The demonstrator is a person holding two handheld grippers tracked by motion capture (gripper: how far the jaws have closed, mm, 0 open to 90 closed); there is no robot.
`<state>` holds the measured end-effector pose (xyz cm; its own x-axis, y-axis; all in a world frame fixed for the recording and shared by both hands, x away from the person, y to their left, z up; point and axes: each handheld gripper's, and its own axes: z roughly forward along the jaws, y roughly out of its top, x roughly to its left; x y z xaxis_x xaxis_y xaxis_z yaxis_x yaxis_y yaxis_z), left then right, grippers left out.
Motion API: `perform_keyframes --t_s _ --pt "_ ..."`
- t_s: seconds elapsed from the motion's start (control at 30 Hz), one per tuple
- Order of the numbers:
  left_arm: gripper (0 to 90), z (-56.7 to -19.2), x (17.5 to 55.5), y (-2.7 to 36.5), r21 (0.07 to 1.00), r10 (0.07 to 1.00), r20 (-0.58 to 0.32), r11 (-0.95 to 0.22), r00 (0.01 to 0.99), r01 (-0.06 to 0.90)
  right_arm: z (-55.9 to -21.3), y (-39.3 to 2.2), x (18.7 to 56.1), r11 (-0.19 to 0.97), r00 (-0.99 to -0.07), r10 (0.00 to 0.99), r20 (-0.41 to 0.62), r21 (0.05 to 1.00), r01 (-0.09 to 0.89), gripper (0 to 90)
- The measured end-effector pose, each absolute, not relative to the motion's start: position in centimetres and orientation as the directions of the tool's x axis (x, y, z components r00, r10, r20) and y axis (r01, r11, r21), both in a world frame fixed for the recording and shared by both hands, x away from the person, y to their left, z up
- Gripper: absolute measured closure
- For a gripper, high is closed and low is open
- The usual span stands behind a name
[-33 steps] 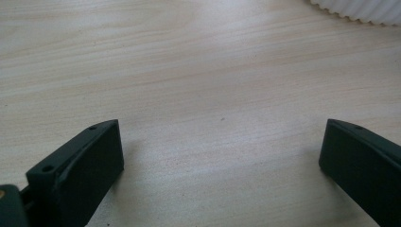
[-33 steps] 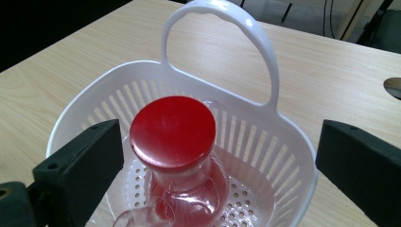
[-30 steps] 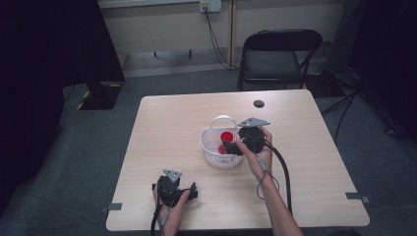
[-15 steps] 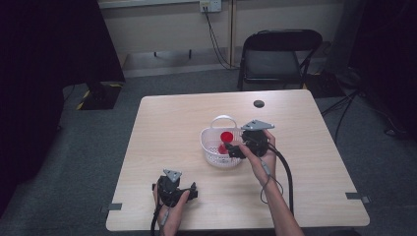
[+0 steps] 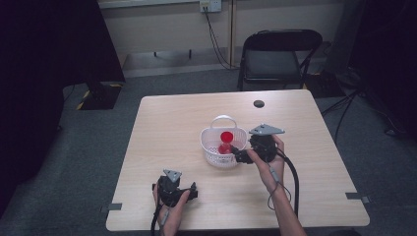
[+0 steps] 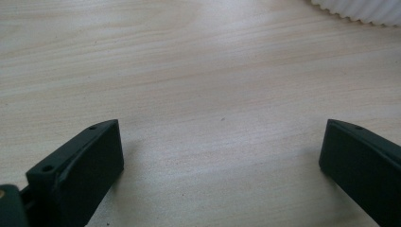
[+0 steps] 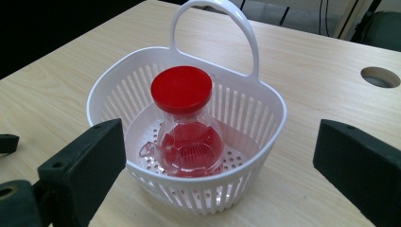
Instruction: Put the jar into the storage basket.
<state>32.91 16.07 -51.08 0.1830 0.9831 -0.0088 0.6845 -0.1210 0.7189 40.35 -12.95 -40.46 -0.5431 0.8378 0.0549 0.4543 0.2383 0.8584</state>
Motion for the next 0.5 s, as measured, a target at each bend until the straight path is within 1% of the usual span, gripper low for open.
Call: perform_keyframes --t_s 0.17,0.5 --pt "0.2 -51.1 32.9 16.0 0.719 0.984 -0.009 -0.118 0.178 0.685 -40.7 -13.8 39.8 0.21 -0.542 0.836 0.09 0.859 0.467 2.5" --pt "0.2 -51.1 32.9 16.0 0.719 0.985 -0.009 -0.115 0.174 0.685 -41.1 -14.9 38.3 0.195 -0.511 0.855 0.093 0.854 0.483 3.2"
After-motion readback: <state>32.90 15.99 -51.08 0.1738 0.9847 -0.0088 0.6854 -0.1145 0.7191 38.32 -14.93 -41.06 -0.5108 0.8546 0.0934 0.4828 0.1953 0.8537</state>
